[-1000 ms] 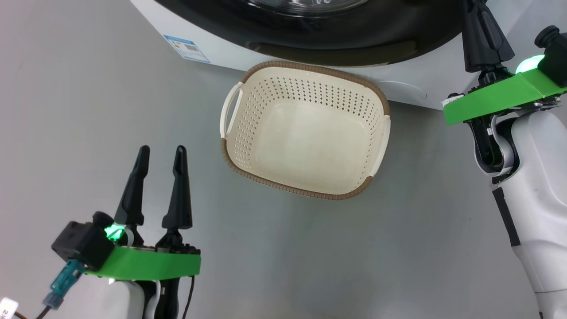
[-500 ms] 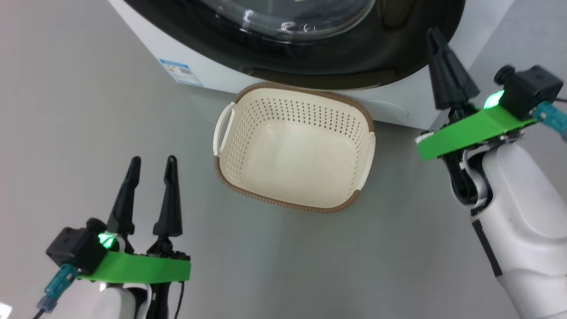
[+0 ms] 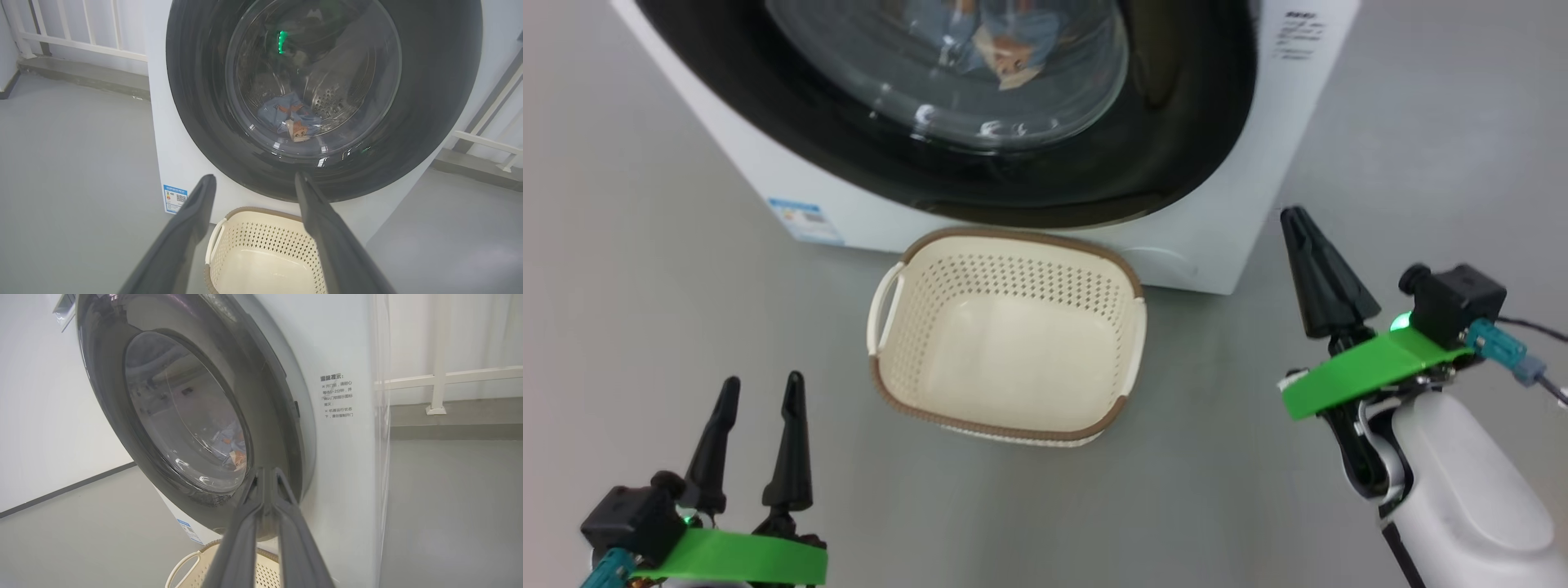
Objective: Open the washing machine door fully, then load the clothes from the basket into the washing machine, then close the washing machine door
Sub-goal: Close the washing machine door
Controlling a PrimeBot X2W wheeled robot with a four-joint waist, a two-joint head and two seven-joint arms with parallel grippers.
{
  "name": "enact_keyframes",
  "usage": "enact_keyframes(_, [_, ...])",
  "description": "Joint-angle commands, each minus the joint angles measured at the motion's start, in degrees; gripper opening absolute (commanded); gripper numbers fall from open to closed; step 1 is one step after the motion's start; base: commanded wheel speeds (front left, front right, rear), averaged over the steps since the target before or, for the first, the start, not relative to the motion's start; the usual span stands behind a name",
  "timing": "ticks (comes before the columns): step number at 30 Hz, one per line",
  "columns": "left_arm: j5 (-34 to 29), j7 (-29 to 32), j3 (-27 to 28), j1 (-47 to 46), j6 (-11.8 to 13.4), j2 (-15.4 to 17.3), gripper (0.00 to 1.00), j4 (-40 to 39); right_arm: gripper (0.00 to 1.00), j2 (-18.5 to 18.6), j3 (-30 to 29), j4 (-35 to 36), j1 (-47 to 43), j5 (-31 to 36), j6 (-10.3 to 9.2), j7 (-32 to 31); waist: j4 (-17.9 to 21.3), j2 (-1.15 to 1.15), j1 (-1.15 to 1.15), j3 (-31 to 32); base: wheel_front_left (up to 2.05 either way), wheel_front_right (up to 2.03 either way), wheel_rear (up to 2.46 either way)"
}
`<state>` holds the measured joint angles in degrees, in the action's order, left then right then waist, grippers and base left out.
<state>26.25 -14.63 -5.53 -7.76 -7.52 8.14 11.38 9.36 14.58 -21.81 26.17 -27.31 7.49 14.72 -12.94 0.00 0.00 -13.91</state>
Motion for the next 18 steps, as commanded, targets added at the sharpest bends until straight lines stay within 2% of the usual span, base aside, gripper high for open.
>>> enact_keyframes(1, [0.2, -0.4, 2.3, 0.1, 0.0, 1.9, 1.0, -0.8, 1.0, -0.2, 0.7, 1.6, -1.6, 0.2, 0.0, 0.3, 3.9, 0.0, 0.0, 3.6, 0.0, 0.0, 0.0])
enact_keyframes(18, [0.0, -0.4, 4.5, 3.6, 0.0, 4.3, 1.0, 0.5, 1.0, 2.0, -2.0, 2.2, -12.2, 0.9, 0.0, 0.3, 12.1, 0.0, 0.0, 9.4, 0.0, 0.0, 0.0])
